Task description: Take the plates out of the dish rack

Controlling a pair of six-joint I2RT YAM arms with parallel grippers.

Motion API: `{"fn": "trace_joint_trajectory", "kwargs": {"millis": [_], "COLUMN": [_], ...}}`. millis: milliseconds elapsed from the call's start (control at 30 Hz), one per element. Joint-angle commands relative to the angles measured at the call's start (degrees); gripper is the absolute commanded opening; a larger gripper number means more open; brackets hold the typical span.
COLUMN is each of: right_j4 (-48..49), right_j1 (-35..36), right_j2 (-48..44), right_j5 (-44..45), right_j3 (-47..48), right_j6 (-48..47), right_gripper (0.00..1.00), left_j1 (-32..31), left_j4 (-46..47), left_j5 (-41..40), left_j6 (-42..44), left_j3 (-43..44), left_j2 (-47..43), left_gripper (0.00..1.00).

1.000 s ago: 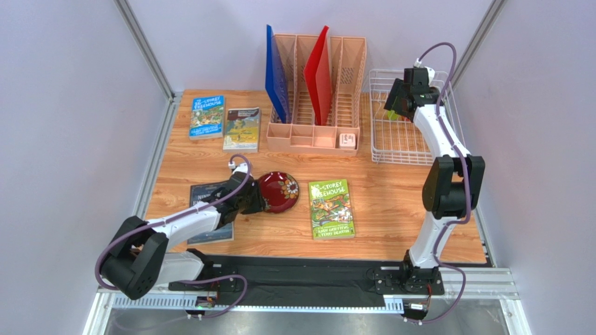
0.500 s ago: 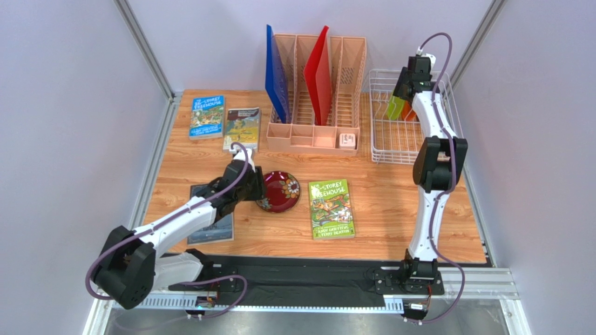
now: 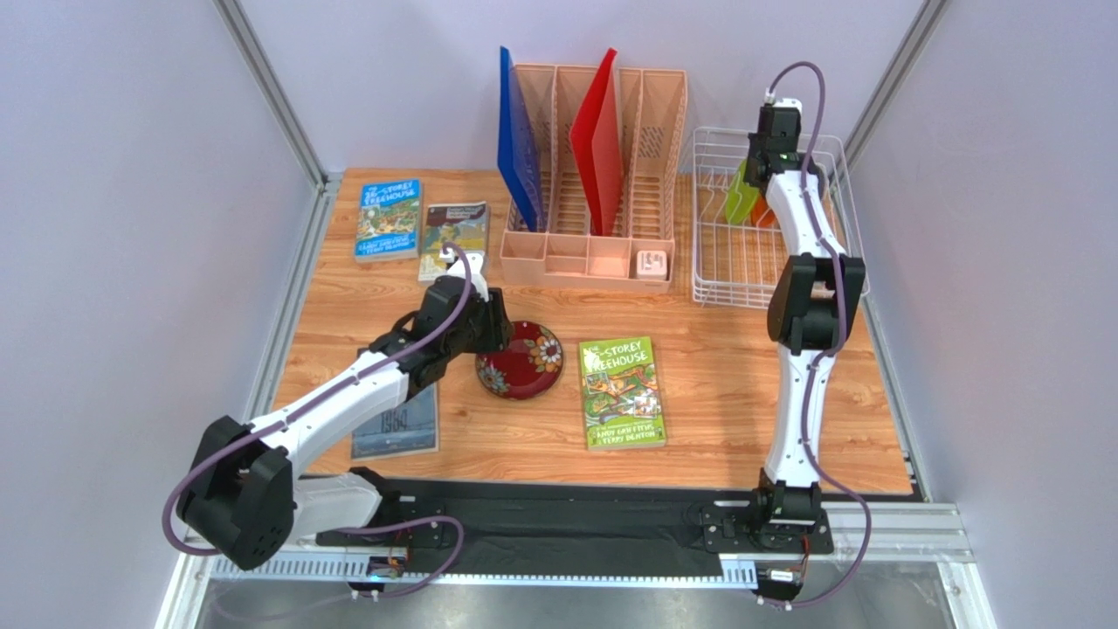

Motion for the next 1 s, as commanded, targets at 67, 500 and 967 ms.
{"fn": "trace_joint_trajectory", "kwargs": {"millis": [67,500,967], "right_j4": [9.0,32.0,6.5], "right_j1": [5.2,10.1,13.5], "right_j2": [-5.8,-17.0,-43.9], "right_j5": [10.8,33.7,19.0], "right_j3": [-4.6,-21.5,-34.1], "right_j6": [-10.3,-23.9,2.0], "right_gripper": [0.00,0.00,0.00], "left_j1": [0.0,0.0,0.0], "left_j4": [2.8,2.5,5.1], "left_j5": [1.1,1.5,7.4], "left_j6": [1.3,1.7,2.3], "left_j3": [1.7,3.7,5.5], "left_j2": [1.7,3.9,1.9], "left_gripper": [0.52,0.51,0.57]}}
